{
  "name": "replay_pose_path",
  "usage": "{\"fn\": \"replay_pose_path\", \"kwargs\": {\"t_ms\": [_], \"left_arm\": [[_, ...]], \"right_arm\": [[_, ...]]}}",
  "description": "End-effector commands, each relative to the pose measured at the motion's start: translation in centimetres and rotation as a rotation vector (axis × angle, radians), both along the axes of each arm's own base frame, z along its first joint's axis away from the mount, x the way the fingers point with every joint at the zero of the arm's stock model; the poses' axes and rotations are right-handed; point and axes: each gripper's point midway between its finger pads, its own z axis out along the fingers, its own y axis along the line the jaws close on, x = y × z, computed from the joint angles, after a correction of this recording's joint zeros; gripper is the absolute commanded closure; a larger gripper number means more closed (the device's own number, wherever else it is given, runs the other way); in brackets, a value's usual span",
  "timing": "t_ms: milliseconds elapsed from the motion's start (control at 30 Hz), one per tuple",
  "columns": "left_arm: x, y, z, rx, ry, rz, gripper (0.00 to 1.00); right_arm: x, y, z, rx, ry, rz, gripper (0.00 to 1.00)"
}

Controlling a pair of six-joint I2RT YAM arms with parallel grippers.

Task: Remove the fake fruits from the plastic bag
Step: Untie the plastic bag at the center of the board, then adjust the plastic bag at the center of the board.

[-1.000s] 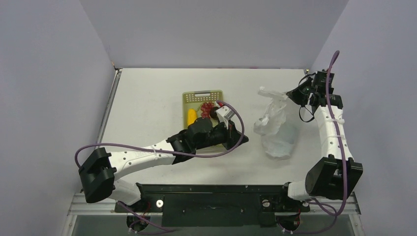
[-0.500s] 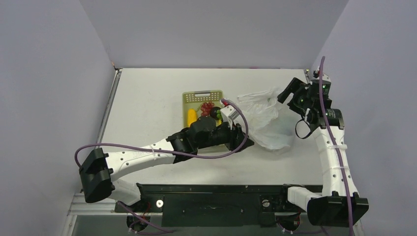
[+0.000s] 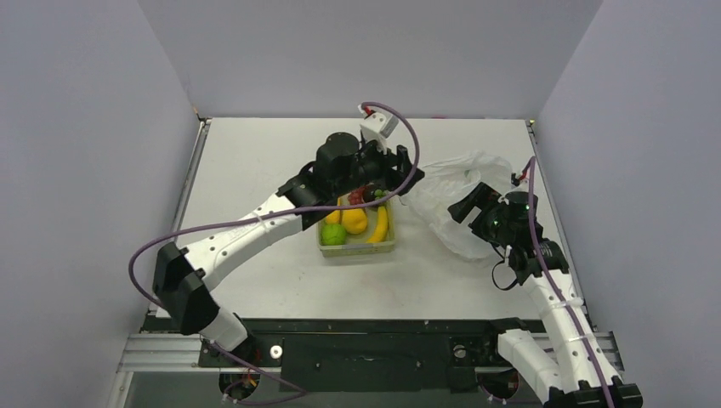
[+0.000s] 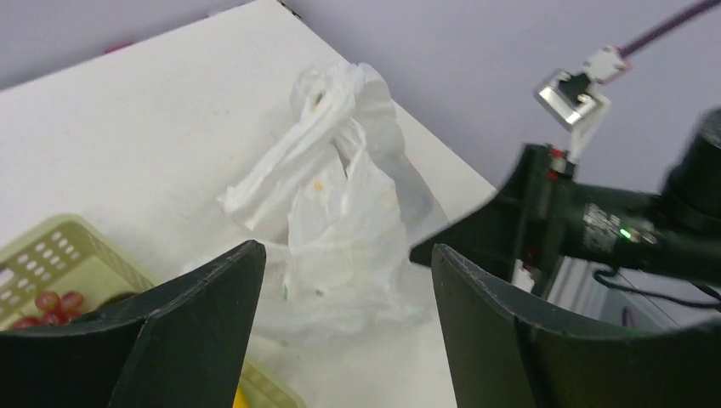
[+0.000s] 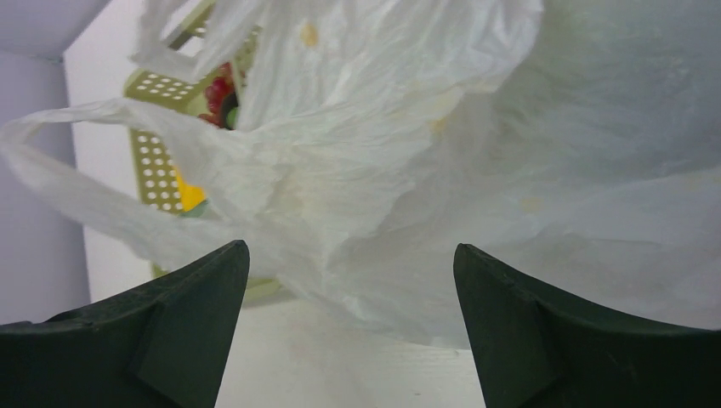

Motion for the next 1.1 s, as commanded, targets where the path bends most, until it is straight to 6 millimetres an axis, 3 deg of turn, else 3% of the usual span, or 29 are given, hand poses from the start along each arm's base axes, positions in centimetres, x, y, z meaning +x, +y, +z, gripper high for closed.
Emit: {"fn": "replay_pose_path", "kwargs": {"t_ms": [0,100,133,167,200,233,267,300,433,567,667,733,867,1067], "left_arm": [[3.6,-2.4,-2.1,0.175,-0.105,-0.015,0.30],[6.4,-4.6,-3.1,0.230,-0.104,-0.011,0.28],[6.8,-5.1,-2.1,0.235,-0.120,-0.024,0.28],[7.2,-6.2,-4.5,0.272,-0.089,-0.060,0.28],[7.0,-6.9,-3.8,0.276,-0.093,-0.101,0.28],[7.2,-7.5,-6.2,0.320,-0.060,-0.134,0.28],[6.9,-8.3,-5.4,0.302,-0.071,-0.174,0.28],[7.2,-8.9,-7.1,0.326,-0.055,-0.191,0.29],[8.1,-10.1,-8.4,0.328,-0.070,-0.200,0.34],[8.5,-10.8,-9.4,0.312,-0.062,-0.218,0.51],[8.2,-11.2,-9.3,0.295,-0.050,-0.254,0.82],[8.1,-11.2,-9.2,0.290,-0.040,-0.253,0.86],[8.3,-10.3,-8.6,0.287,-0.043,-0.232,0.56],[8.6,-9.3,-5.6,0.175,0.017,-0.233,0.47]], "right_arm": [[0.5,1.5,5.3,0.076,-0.170,0.009,0.15],[-0.7,2.3,5.6,0.088,-0.157,0.045,0.17],[-1.1,2.5,5.6,0.085,-0.152,0.050,0.17],[-1.5,2.3,6.0,0.080,-0.172,0.043,0.16],[-1.8,2.1,5.9,0.071,-0.166,0.040,0.16],[-2.0,2.0,6.1,0.066,-0.173,0.039,0.16],[-2.3,2.0,5.8,0.058,-0.160,0.042,0.16],[-2.6,1.9,5.6,0.054,-0.147,0.043,0.16],[-2.8,2.3,4.3,0.060,-0.116,0.054,0.15],[-2.9,3.1,3.7,0.072,-0.102,0.072,0.14],[-2.9,3.5,3.0,0.067,-0.088,0.050,0.14],[-2.8,3.7,2.9,0.054,-0.097,0.033,0.14],[-2.1,3.7,2.8,0.031,-0.103,-0.006,0.14],[-1.5,3.4,3.7,0.019,-0.128,-0.053,0.14]]}}
